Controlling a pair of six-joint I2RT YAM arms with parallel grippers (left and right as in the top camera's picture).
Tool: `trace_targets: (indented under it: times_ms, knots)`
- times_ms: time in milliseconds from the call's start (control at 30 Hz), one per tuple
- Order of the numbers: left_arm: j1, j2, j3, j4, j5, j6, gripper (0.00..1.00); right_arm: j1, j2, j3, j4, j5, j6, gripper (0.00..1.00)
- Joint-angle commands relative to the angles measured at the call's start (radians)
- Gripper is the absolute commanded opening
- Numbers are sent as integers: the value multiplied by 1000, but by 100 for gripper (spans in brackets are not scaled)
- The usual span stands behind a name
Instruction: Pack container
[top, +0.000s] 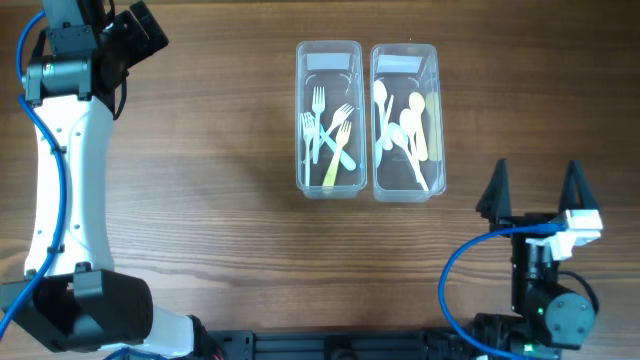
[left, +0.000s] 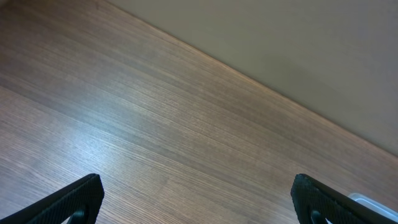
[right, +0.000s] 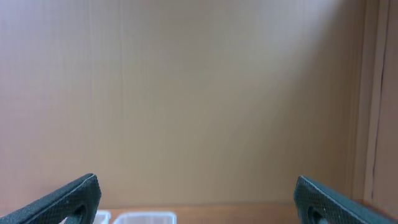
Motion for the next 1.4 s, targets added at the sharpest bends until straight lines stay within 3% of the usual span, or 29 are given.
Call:
trace_targets:
  times_ms: [0, 567, 800, 1067, 1367]
  knots:
    - [-1, 5, 2, 0, -5, -1, 100, 5, -42, -61, 18, -22, 46, 100]
    - [-1, 5, 2, 0, -5, -1, 100, 54, -149, -148, -33, -23, 108, 100]
    - [-1, 5, 2, 0, -5, -1, 100, 60, -149, -148, -96, -62, 7, 100]
    - [-1, 5, 2, 0, -5, -1, 100, 59, -148, -148, -123, -71, -1, 100]
    - [-1, 5, 2, 0, -5, -1, 100, 59, -137, -147, -324, -63, -2, 100]
